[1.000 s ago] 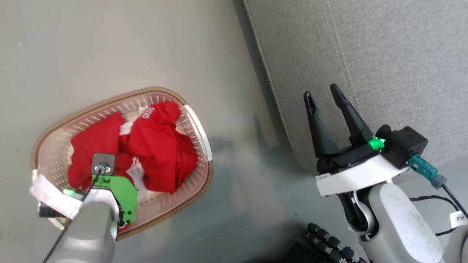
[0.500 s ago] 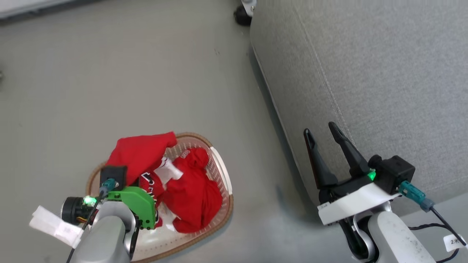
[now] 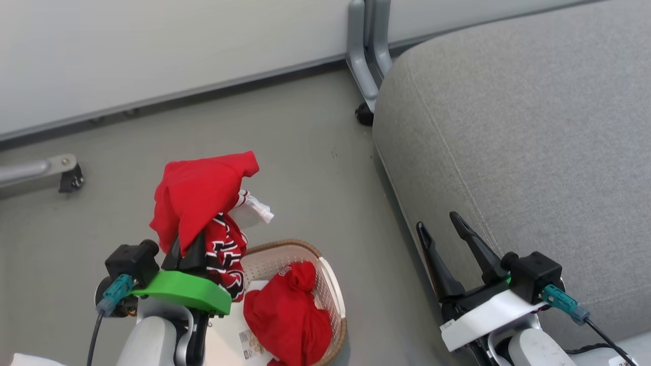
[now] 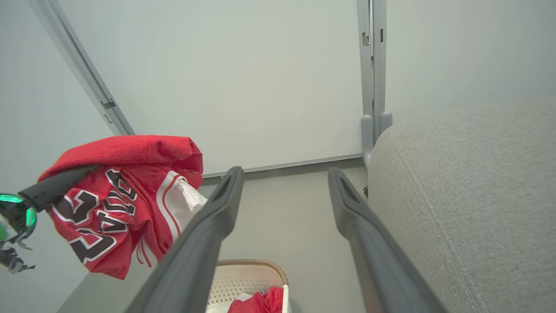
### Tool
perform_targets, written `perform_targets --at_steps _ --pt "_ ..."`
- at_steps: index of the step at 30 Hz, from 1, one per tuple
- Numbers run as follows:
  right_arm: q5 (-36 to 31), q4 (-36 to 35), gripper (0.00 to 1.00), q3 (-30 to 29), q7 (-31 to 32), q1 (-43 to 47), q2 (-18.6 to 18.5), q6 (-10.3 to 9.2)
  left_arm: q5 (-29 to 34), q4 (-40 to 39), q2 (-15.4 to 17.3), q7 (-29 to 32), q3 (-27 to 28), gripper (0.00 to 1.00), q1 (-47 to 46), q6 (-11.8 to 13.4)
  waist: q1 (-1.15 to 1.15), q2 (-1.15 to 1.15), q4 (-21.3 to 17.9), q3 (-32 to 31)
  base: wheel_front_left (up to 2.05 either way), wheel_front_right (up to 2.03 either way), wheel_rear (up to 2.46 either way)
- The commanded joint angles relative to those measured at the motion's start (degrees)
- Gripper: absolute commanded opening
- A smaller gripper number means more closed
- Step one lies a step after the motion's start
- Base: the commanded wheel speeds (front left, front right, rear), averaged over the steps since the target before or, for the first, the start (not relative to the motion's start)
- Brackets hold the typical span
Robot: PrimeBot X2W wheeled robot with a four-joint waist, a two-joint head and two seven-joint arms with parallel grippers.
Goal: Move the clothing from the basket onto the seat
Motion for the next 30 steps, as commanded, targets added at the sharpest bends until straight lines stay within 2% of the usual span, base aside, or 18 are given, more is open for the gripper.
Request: perform_targets --at_steps 1,7,13,24,30 --pt "-0.4 -0.1 1.00 0.1 -0.2 0.8 -0.4 0.00 -1.2 -2.7 -0.3 -0.2 0.1 0.00 1.4 -0.4 0.01 0.00 1.2 -3.7 0.00 0.00 0.00" --pt "-0.8 -0.8 1.00 0.9 -0.2 1.0 -0.6 0.00 -8.6 -15.2 -1.1 -0.1 -2.3 0.00 3.9 -0.4 0.01 0.00 1.0 -4.8 0.00 0.00 0.00" --pt "-1.3 -1.0 1.00 1.6 -0.2 1.3 -0.6 0.00 -15.8 -22.7 -1.3 -0.1 -5.5 0.00 4.8 -0.4 0.01 0.00 0.6 -5.9 0.00 0.00 0.00" --pt "-1.5 -1.1 1.00 2.6 -0.2 1.8 -0.8 0.00 -25.9 -30.1 -1.3 -0.1 -10.7 0.00 3.5 -0.4 0.01 0.00 -0.5 -6.7 0.00 0.00 0.00" --pt "-1.6 -1.1 1.00 2.7 -0.2 2.1 -0.8 0.00 -27.3 -31.1 -1.3 -0.1 -13.7 0.00 2.8 -0.4 0.01 0.00 -0.8 -6.6 0.00 0.00 0.00"
